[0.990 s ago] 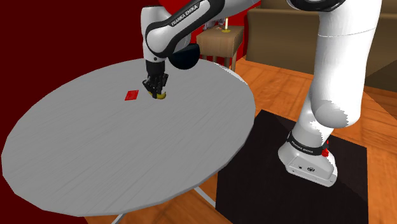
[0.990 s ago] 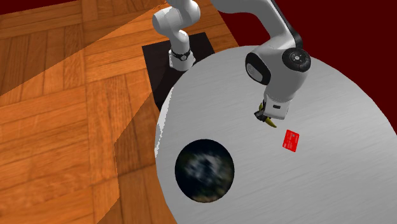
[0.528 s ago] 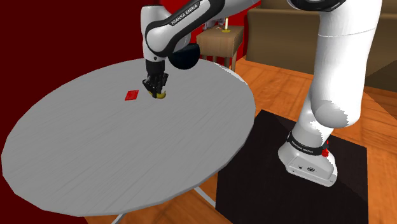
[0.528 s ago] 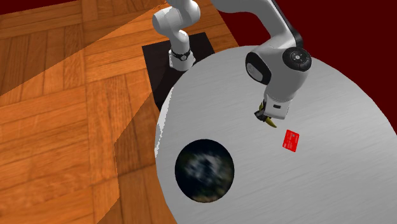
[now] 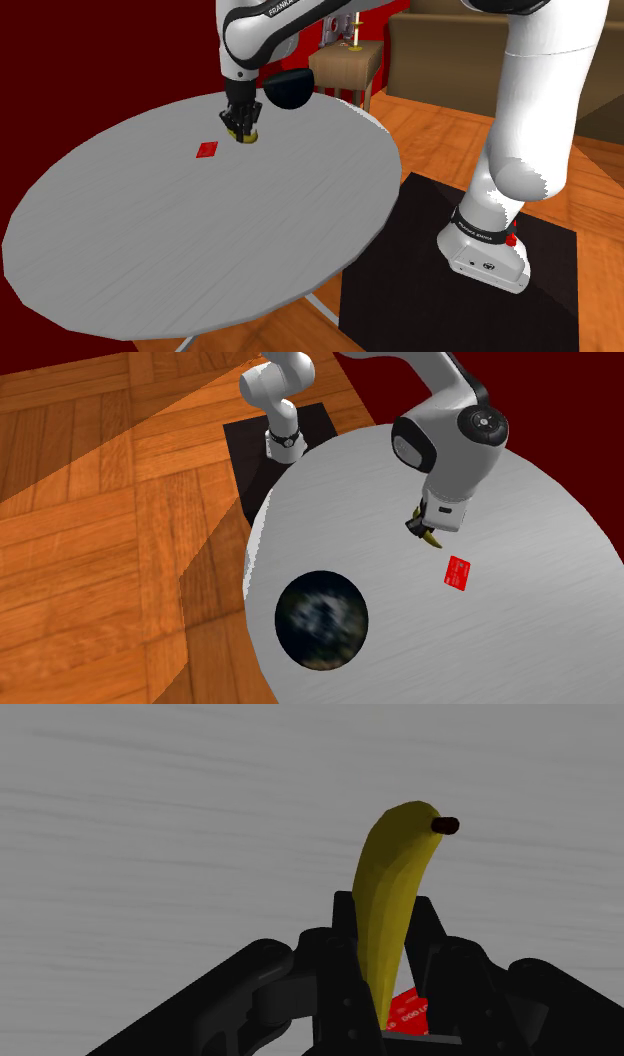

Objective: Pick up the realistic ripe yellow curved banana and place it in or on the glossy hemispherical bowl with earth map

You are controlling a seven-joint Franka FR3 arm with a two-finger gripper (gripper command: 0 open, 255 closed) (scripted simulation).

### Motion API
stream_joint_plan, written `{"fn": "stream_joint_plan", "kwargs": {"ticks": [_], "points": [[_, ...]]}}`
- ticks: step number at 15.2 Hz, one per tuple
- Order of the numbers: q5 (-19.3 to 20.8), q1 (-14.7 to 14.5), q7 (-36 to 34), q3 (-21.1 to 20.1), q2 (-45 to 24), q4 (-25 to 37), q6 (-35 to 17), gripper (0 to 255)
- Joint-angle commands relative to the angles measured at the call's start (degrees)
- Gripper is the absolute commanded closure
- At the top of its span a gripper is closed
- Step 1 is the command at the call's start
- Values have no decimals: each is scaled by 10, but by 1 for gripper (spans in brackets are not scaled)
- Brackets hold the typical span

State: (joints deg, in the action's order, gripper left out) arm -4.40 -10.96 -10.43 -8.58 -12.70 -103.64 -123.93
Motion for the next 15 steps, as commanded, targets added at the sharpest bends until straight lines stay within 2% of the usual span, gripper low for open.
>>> {"fn": "stream_joint_plan", "kwargs": {"ticks": [1,15], "points": [[0,0,-1,0,5,9,15,255],[1,1,-9,0,23,94,117,255]]}}
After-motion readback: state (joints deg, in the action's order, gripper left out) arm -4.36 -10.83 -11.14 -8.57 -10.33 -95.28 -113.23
